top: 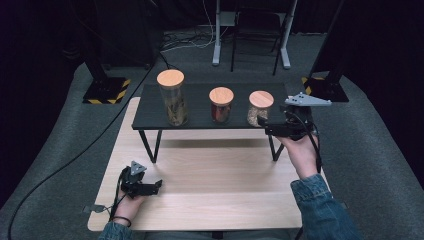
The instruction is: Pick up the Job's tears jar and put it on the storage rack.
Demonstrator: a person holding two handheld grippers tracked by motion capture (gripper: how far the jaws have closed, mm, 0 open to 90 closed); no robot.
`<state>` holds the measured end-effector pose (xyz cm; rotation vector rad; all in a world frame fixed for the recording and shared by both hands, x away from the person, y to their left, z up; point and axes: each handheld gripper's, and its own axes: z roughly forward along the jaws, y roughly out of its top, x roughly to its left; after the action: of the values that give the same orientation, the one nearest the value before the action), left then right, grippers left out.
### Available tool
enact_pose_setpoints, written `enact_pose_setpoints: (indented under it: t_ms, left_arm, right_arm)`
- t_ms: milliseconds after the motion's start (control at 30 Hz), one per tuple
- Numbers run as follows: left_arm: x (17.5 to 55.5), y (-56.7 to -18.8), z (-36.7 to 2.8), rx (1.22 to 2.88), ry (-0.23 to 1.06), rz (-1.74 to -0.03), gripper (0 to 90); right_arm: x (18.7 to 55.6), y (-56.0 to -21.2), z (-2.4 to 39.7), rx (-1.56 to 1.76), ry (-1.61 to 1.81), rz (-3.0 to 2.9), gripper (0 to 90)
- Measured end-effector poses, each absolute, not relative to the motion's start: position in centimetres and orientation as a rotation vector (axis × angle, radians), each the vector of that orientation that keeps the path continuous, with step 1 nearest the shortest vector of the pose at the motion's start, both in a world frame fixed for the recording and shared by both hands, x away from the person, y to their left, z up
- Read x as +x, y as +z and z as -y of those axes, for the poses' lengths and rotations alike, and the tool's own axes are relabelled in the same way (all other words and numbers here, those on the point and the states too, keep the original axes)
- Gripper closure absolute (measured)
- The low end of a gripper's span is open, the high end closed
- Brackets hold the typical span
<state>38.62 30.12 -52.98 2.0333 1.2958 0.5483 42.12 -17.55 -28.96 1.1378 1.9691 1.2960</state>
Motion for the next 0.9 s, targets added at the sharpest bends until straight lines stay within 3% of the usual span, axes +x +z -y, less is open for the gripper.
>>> enact_pose_setpoints:
  t_ms: [900]
  left_arm:
    - [38.6,-53.0,-30.1,2.033,0.548,-1.295,2.6]
  right_arm:
    - [38.9,-31.3,19.9,1.15,1.323,-1.933,12.2]
